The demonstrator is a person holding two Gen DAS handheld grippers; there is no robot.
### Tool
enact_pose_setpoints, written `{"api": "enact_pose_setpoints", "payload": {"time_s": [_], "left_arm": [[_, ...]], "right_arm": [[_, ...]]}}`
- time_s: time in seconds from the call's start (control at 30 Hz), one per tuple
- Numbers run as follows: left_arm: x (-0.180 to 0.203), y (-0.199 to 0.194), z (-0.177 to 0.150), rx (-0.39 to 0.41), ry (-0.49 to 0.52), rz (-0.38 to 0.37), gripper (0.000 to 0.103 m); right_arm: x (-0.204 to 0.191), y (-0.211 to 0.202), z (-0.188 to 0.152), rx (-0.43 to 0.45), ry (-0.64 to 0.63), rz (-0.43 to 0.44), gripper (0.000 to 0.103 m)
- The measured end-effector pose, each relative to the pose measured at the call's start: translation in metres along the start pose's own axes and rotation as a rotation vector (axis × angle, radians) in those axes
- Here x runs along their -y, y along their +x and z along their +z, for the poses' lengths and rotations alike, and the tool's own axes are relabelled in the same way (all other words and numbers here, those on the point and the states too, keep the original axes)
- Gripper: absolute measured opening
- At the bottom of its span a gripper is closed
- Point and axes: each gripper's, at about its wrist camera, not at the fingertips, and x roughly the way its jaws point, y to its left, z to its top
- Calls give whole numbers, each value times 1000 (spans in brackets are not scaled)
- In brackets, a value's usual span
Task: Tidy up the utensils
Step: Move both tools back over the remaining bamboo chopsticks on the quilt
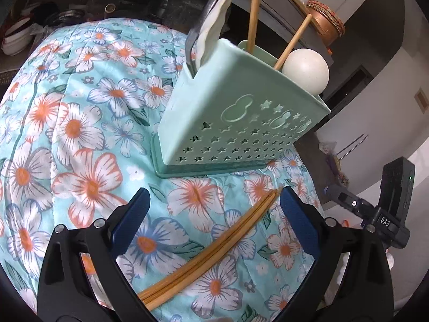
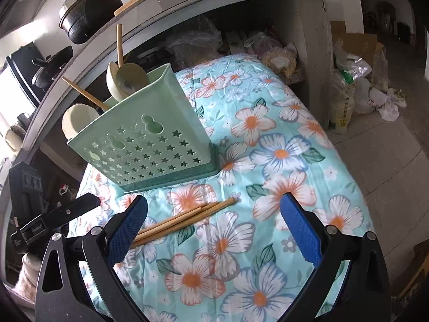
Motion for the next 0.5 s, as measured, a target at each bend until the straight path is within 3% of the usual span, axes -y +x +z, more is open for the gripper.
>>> {"api": "enact_pose_setpoints", "payload": {"time_s": [0.23, 0.5], "left_arm": [[-16, 1, 1, -34, -69, -19, 94], [-12, -3, -1, -17, 14, 30, 94]], "right_arm": [[-1, 24, -22, -122, 80, 153, 73], [7, 47, -26, -193, 195, 234, 58]]}}
